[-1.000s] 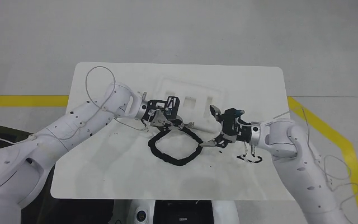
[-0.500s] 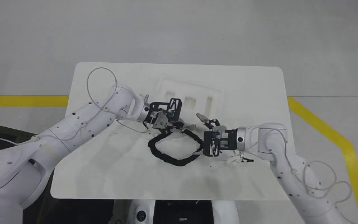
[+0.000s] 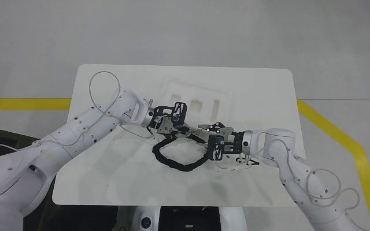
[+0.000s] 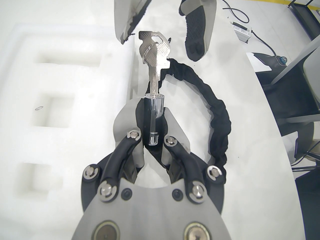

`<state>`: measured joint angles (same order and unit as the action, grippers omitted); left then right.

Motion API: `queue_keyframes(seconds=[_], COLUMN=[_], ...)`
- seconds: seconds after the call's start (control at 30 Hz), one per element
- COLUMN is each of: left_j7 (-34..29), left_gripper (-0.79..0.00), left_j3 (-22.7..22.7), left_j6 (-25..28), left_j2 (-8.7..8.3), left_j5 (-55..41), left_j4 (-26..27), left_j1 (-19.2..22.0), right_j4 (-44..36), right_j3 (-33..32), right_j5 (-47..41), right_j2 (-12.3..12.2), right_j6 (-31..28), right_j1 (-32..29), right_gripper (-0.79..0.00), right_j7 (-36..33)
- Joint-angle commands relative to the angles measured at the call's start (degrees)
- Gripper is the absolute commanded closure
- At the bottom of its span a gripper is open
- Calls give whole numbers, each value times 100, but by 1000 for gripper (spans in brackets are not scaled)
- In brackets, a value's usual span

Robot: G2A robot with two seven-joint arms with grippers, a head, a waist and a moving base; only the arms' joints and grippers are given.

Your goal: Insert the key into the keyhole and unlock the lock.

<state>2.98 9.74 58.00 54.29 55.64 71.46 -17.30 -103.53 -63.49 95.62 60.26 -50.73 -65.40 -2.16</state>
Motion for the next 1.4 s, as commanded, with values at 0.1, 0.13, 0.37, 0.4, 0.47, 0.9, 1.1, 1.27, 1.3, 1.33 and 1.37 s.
queue_keyframes(seconds=[0.1, 0.13, 0.37, 0.4, 0.47, 0.9, 1.1, 1.27, 1.3, 1.33, 1.37], left_j7=[32, 35, 41, 43, 58, 235, 312, 358, 369, 375, 389], left_gripper=[0, 0, 0, 0, 0, 0, 0, 0, 0, 0, 0], left_j3=[0, 0, 0, 0, 0, 0, 0, 0, 0, 0, 0], left_j6=[0, 0, 0, 0, 0, 0, 0, 0, 0, 0, 0], left_j2=[-7, -8, -13, -15, -19, -43, -63, -91, -97, -105, -113], left_j5=[3, 5, -24, -19, -19, 100, 140, 168, 168, 172, 170], left_j4=[20, 22, 13, 15, 11, 0, 16, 31, 39, 45, 51], left_j1=[-25, -26, -34, -32, -31, -34, -17, 14, 20, 28, 37], right_j4=[6, 7, -12, -3, 43, 356, 449, 474, 470, 457, 447], right_j3=[68, 75, 144, 147, 159, 267, 257, 264, 267, 270, 272], right_j5=[8, -6, -252, -319, -468, -2550, -3553, -4145, -4228, -4301, -4360], right_j2=[20, 22, 40, 42, 48, 177, 212, 225, 227, 229, 230], right_j6=[245, 260, 236, 216, 167, 757, 1093, 1283, 1324, 1352, 1362], right_j1=[2, 10, 21, 25, 28, 27, -2, -38, -46, -49, -50], right_gripper=[-299, -271, -111, -89, -46, 0, 0, 0, 0, 0, 0], right_j7=[-163, -180, -203, -202, -290, -1544, -1970, -2278, -2324, -2356, -2375])
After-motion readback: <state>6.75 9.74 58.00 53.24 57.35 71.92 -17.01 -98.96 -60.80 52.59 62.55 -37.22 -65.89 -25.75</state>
